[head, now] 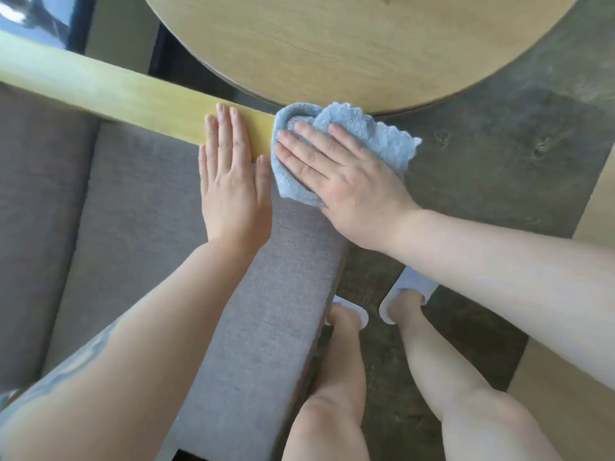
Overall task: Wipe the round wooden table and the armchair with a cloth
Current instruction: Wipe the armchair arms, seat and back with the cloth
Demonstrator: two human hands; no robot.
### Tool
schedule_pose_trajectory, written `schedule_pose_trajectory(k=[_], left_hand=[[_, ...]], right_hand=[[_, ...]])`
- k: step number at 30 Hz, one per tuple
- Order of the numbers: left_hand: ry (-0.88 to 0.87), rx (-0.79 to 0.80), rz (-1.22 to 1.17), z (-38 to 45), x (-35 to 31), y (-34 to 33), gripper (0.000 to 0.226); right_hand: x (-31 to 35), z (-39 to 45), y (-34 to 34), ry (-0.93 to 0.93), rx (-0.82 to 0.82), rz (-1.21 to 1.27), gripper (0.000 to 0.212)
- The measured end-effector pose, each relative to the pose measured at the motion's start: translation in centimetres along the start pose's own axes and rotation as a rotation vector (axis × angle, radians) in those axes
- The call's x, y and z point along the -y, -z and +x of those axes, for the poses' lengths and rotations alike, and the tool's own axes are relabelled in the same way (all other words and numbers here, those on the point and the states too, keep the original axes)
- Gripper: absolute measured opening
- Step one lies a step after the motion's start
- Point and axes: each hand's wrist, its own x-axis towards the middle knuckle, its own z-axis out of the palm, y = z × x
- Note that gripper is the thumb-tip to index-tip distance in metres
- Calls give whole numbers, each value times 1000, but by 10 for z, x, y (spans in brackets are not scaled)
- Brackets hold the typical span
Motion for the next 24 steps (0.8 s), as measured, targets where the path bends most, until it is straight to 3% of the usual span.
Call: schedule_pose_trajectory(k=[3,7,12,16,20,24], left_hand=[[27,-61,-85,0,-5,-5,56],[111,-128,-202,5,-12,-7,51],[143,-156,-184,4,-17,-11,56],[239,-226,-241,8,-26,-17,56],[735,-439,-375,1,-59,-24,54],[1148,-503,-592,11,-159,-48,57]], right_hand=[[-21,-20,6,56,35,-18,67],[5,26,8,60,34,-19,67],[-30,-1,28,260,218,-58,72],[-45,39,29,459,228,-23,71],[-51,106,29,692,281,-12,71],[-51,181,35,940,364,4,74]])
